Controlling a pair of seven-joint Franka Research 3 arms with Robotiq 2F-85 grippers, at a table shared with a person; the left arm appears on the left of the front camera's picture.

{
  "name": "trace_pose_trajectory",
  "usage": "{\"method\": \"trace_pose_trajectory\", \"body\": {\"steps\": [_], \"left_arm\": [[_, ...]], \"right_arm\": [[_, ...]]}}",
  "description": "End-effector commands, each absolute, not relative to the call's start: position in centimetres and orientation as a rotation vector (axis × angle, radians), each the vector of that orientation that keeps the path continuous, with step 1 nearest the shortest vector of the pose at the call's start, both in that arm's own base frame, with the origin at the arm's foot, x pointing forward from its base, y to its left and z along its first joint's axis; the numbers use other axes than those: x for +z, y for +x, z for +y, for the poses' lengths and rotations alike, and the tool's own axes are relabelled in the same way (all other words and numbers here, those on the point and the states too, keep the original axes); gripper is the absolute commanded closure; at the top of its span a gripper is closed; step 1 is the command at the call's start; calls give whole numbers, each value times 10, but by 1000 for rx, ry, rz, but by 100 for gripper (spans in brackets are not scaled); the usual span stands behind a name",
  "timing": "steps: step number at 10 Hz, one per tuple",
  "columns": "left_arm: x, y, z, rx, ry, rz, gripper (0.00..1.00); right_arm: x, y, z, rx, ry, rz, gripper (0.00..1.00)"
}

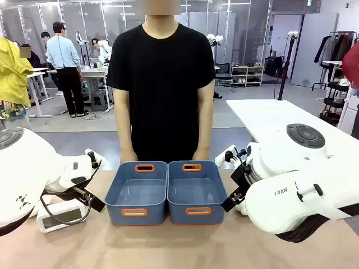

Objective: Sort the digital clocks into the basket.
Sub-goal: Pick up the Digital clock from the table and place it into the empty Plastic storage basket.

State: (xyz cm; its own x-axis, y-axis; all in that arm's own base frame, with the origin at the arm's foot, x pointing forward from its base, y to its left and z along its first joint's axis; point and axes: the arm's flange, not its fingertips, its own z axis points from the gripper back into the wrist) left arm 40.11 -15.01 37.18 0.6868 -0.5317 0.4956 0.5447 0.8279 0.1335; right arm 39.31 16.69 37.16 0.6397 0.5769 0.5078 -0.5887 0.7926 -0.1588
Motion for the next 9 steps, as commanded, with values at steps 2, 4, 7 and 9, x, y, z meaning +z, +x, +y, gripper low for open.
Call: {"method": "trace_pose_trajectory", "body": {"steps": [2, 4, 7, 9], "left_arm": [[372, 401, -150, -603, -25, -547, 0], [372, 401, -150, -603, -25, -547, 0], [372, 401, -150, -603, -25, -547, 0], [372, 401, -150, -603, -25, -547, 0]], "right_arm": [[372, 393, 167, 665, 22, -571, 0], [372, 393, 167, 665, 22, -571, 0], [372, 393, 167, 665, 22, -571, 0], [372, 393, 167, 665, 22, -571, 0]]}}
